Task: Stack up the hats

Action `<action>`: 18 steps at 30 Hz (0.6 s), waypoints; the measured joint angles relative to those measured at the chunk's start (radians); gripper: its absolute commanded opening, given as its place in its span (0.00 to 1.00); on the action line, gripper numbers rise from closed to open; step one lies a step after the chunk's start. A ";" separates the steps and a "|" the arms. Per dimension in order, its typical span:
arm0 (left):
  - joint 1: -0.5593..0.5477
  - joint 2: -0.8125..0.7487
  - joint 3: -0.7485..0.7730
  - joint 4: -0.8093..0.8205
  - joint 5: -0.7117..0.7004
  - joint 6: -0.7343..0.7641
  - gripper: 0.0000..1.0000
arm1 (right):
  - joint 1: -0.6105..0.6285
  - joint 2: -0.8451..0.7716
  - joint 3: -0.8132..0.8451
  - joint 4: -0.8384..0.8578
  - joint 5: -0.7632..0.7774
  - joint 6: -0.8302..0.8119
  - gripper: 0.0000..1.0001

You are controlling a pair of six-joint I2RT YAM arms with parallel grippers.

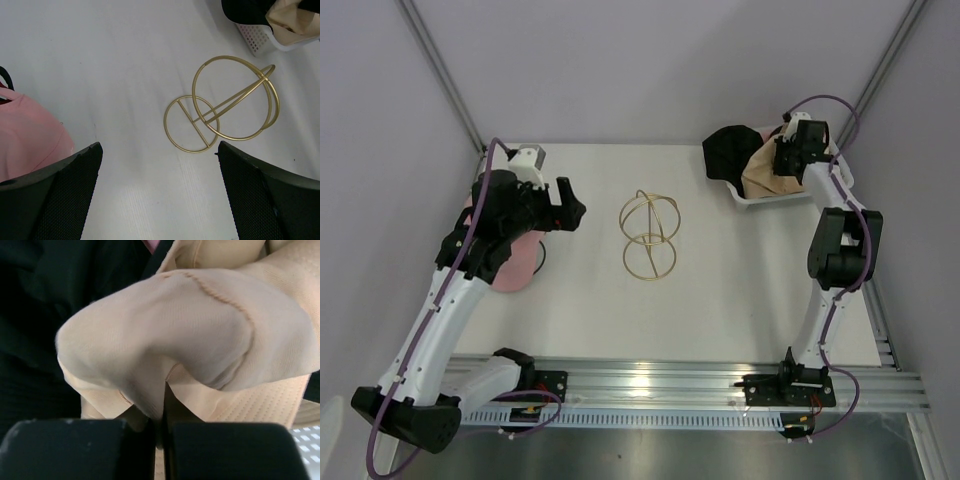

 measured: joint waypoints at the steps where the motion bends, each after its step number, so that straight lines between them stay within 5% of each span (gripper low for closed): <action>1: 0.000 -0.001 0.000 0.001 0.003 0.000 1.00 | 0.000 -0.013 -0.001 -0.010 -0.006 0.011 0.00; 9: 0.000 -0.009 -0.001 -0.002 0.051 -0.001 1.00 | 0.042 -0.303 0.097 -0.124 -0.129 0.090 0.03; 18: 0.000 -0.087 -0.016 0.004 0.083 -0.013 0.99 | 0.504 -0.608 0.189 -0.126 -0.187 0.118 0.06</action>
